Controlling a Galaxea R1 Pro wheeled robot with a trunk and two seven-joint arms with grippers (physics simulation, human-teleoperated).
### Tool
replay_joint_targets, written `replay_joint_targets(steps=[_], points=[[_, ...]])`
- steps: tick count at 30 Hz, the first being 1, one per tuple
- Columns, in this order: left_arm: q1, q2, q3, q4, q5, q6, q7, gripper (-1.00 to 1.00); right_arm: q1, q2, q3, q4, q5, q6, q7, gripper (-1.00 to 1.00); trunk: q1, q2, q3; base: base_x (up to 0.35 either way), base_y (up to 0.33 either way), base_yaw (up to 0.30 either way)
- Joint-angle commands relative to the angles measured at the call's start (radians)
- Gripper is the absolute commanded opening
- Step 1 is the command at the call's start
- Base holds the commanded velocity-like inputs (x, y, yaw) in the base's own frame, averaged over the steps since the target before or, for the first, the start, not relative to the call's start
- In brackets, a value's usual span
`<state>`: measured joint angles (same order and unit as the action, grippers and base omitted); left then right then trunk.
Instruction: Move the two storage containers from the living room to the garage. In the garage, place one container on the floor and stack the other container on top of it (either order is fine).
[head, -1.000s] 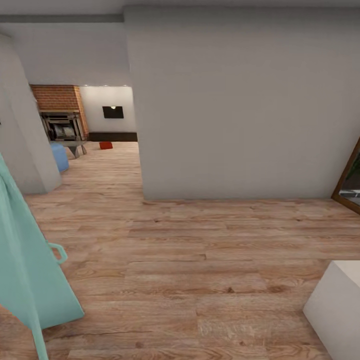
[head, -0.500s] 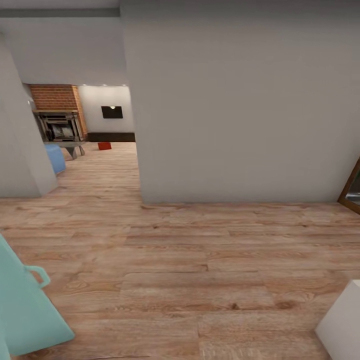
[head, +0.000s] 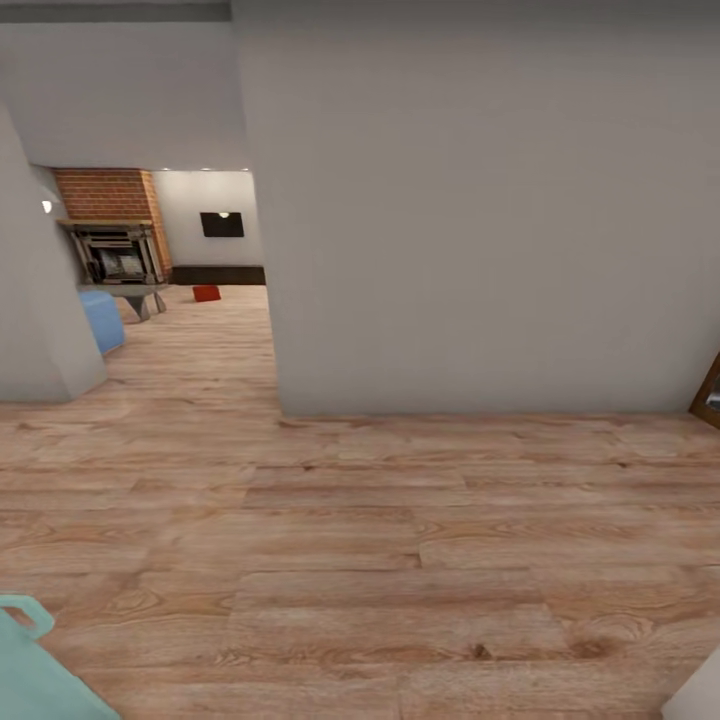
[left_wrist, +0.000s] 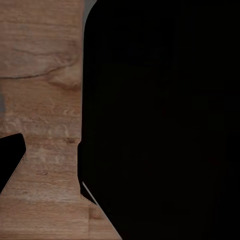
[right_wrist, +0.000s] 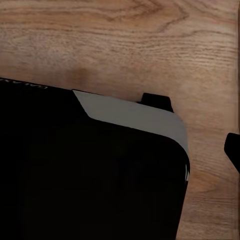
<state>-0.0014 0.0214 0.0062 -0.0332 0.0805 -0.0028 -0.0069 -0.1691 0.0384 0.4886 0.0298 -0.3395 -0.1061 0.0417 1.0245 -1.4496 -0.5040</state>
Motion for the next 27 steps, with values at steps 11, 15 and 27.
replay_joint_targets(steps=[11,15,27], points=[[0.0,0.0,0.0,-0.001,0.008,0.0,-0.001,1.0,-0.001,0.001,0.007,0.003,-0.01,-0.006,0.003,1.0,0.001,0.0,-0.001,0.322,0.0,0.0],[0.0,0.0,0.0,-0.001,0.008,0.0,-0.001,1.0,-0.001,0.001,0.007,0.003,-0.01,-0.006,0.0,1.0,0.001,0.0,-0.001,0.322,0.0,0.0],[0.0,0.0,0.0,-0.001,0.008,0.0,-0.001,1.0,-0.001,0.001,0.008,0.002,-0.009,-0.006,-0.002,1.0,0.001,0.0,-0.001,0.322,0.0,0.0]])
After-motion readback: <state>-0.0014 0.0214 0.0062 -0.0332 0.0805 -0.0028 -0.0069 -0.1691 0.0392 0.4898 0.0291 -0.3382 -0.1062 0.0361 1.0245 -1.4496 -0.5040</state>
